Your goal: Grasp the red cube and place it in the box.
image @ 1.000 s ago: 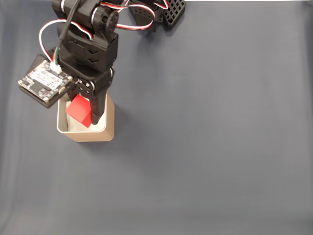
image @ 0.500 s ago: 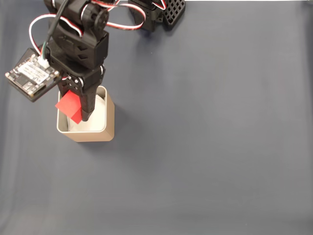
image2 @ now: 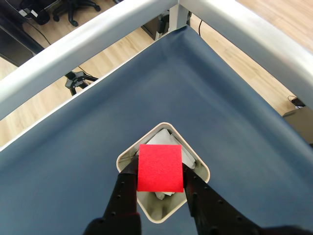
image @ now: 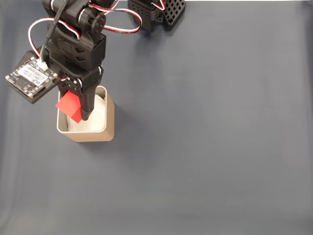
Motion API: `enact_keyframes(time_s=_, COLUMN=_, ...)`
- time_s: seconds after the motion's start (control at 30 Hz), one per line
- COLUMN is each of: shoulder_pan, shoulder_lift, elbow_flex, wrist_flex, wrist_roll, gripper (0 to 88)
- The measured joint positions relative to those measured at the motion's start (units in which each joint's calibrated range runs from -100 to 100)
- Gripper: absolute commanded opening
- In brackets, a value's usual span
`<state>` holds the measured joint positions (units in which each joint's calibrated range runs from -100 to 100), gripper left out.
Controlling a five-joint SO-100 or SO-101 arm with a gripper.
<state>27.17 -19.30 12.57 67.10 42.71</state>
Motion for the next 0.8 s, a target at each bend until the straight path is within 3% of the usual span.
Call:
enact_keyframes(time_s=0.17, shoulder_pan=0.0, shoulder_lift=0.0, elbow_flex=0.0, wrist_flex=-0.2, wrist_roll=0.0, gripper=5.6)
enact_keyframes(time_s=0.5, shoulder_pan=0.0, shoulder_lift=-0.3, elbow_flex=3.0, wrist_flex=-0.6, wrist_roll=1.1, gripper=26.6)
enact_keyframes(time_s=0.8, shoulder_pan=0.0, shoulder_lift=-1.3, elbow_flex=3.4, wrist_flex=-0.6, wrist_roll=2.3, gripper=30.0)
